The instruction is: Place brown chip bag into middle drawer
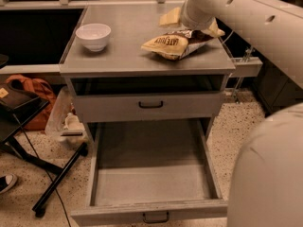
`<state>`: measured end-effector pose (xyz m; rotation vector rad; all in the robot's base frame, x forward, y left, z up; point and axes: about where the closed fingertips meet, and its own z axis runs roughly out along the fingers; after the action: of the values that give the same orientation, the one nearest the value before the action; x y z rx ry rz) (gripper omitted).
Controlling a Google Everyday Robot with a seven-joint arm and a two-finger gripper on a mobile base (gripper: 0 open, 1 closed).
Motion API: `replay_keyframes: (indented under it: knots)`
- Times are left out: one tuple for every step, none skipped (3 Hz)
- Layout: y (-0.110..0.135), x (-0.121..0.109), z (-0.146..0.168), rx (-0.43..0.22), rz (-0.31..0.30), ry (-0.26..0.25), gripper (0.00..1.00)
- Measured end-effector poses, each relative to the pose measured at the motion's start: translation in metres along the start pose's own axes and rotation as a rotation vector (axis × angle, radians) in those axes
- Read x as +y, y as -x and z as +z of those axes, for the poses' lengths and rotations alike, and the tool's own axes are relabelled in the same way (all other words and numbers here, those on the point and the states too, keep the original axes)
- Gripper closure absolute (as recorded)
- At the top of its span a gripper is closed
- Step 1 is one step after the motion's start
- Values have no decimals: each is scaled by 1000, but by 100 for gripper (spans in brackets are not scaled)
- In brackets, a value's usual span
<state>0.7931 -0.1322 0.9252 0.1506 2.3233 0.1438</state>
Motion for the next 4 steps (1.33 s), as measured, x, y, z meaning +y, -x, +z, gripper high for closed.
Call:
replay_keyframes:
  knots:
    - [7, 9, 28, 28, 26, -5, 0]
    - [4, 18, 60, 90, 57, -4, 0]
    - [-11, 18, 87, 172, 90, -4, 0]
    - [-27, 18, 106, 241, 105, 7, 0]
